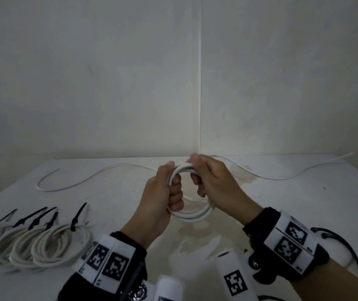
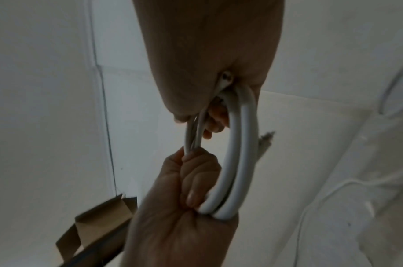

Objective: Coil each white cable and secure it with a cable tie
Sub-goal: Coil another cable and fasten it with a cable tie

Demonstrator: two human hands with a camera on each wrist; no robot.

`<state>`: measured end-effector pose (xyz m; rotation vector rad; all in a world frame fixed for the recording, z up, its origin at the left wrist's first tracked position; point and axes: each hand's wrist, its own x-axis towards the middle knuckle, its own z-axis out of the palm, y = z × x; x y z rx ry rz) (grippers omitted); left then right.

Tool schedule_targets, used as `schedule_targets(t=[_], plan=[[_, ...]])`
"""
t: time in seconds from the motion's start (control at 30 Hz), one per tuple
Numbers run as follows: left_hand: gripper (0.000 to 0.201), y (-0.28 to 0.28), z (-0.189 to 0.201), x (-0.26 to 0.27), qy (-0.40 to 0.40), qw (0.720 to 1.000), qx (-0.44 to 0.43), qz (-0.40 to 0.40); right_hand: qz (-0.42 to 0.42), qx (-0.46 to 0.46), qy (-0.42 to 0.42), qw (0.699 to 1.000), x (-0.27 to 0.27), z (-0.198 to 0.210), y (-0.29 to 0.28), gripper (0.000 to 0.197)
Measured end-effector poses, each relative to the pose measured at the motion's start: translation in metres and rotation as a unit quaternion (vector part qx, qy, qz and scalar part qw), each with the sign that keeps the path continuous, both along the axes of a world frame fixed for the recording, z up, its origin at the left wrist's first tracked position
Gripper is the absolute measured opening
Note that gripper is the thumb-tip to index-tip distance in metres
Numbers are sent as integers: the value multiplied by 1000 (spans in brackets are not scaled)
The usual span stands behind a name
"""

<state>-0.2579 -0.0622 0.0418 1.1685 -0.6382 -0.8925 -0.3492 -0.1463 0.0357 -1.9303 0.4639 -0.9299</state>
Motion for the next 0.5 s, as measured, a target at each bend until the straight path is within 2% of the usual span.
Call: schedule_targets(t=[0.1, 0.2, 0.33, 0.43, 0.5], plan=[[41, -1, -3, 4, 36, 999, -33, 11, -10, 29, -27, 999, 2, -8, 5, 32], [44, -1, -6, 6, 45, 998, -33, -34, -48, -49, -20, 997, 0, -10, 2, 31], [45, 2, 0, 19, -39, 993, 37, -103, -21, -105, 50, 993, -8, -1, -3, 33], [49, 1, 2, 11, -70, 993, 63, -73, 11, -140, 108, 984, -8, 3, -4, 30], [46, -1, -2, 0, -69, 996, 55, -30, 18, -109, 90, 990, -7, 1, -5, 30]])
